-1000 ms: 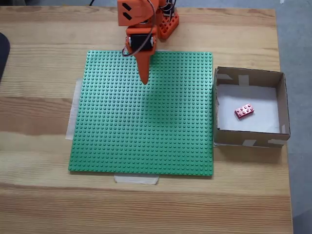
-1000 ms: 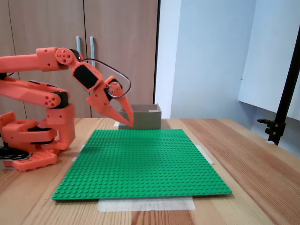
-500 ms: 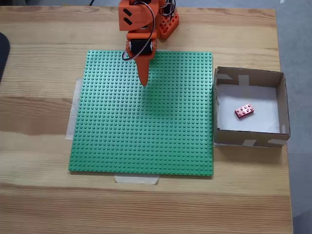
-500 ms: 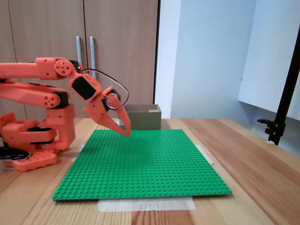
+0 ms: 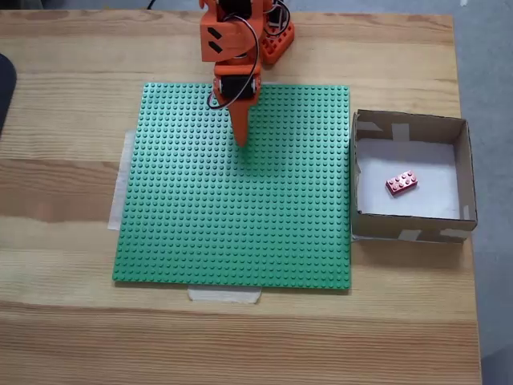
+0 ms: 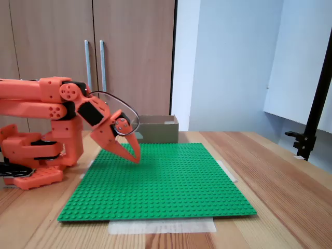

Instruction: Pick the red lego block and put it in the box.

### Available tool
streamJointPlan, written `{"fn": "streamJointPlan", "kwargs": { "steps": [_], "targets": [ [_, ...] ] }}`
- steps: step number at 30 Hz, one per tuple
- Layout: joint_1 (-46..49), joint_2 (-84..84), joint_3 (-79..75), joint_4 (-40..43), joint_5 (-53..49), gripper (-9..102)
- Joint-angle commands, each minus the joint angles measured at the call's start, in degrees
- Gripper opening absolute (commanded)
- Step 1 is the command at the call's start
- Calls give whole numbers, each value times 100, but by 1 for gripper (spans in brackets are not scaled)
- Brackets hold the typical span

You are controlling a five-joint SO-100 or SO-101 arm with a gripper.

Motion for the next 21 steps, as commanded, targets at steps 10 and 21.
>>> {"fn": "streamJointPlan", "kwargs": {
  "steps": [10,21],
  "targets": [
    [-18,501,729,-378,105,-1],
    [-26,501,738,-413,211,-1]
  ]
}}
